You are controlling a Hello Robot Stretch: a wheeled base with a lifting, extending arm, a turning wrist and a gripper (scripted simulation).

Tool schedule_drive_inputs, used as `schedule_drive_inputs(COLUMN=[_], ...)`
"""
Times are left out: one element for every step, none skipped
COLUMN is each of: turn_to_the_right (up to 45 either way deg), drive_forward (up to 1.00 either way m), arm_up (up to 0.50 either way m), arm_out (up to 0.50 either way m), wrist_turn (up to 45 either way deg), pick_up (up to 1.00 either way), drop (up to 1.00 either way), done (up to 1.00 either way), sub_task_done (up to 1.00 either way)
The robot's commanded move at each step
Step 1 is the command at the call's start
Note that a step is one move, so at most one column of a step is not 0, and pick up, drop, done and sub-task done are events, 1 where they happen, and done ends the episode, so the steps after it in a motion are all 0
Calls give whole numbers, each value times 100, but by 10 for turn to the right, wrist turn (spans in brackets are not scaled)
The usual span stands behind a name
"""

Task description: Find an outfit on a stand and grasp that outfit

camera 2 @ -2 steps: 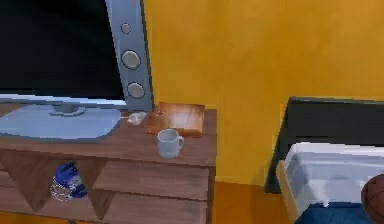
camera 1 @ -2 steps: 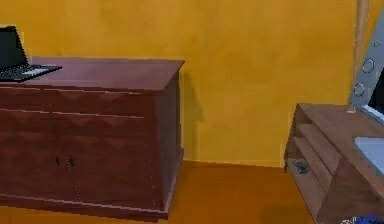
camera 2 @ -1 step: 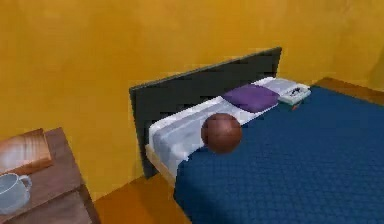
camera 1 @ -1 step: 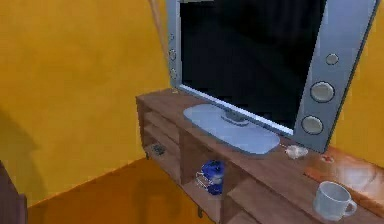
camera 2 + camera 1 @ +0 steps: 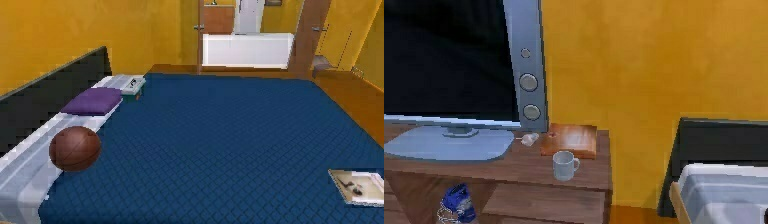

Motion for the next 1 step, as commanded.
schedule_drive_inputs(turn_to_the_right=[60], drive_forward=[0], arm_up=[0], arm_out=[0], wrist_turn=[0], pick_up=[0], drop=[0], done=[0], sub_task_done=[0])
